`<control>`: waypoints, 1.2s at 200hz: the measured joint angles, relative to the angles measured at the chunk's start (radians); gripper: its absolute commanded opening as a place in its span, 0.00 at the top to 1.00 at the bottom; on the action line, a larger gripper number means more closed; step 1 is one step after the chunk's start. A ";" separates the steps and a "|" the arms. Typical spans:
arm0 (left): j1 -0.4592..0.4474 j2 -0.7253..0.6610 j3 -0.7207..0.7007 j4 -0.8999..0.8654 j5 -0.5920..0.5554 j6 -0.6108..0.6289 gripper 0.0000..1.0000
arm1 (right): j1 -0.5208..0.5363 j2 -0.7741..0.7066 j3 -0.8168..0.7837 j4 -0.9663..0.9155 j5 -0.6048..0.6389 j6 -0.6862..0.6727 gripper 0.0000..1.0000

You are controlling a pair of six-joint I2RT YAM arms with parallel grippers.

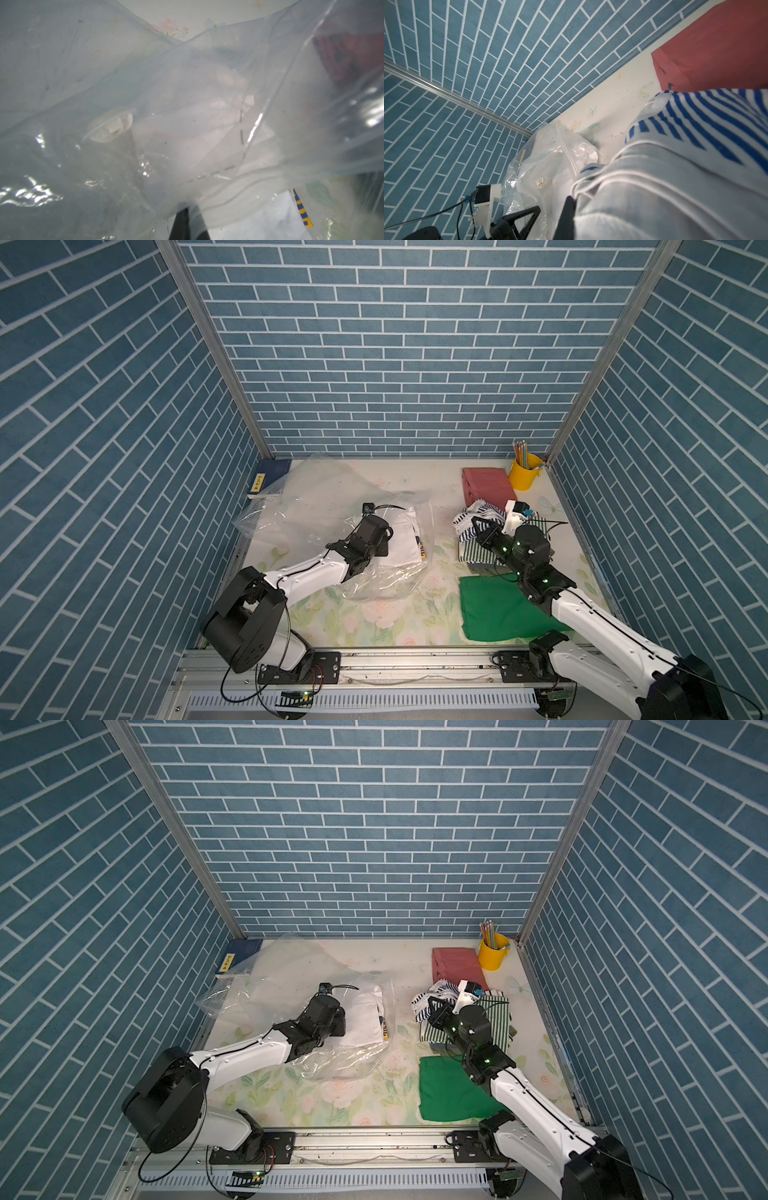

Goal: Take the tank top out of the vacuum bag
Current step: Adjust the tank top at the center of the board.

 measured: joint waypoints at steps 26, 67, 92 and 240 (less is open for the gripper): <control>0.000 0.000 0.000 0.000 -0.002 0.000 1.00 | 0.000 0.015 -0.060 -0.011 -0.041 0.013 0.22; 0.000 0.000 0.000 0.000 -0.004 0.001 1.00 | -0.002 -0.220 -0.091 -0.236 -0.041 0.019 0.18; 0.000 0.000 0.000 0.000 -0.002 0.002 1.00 | -0.002 -0.315 -0.082 -0.371 -0.060 0.018 0.18; 0.000 0.005 0.017 0.003 0.005 0.014 1.00 | -0.007 -0.223 0.293 -0.859 -0.045 -0.187 0.25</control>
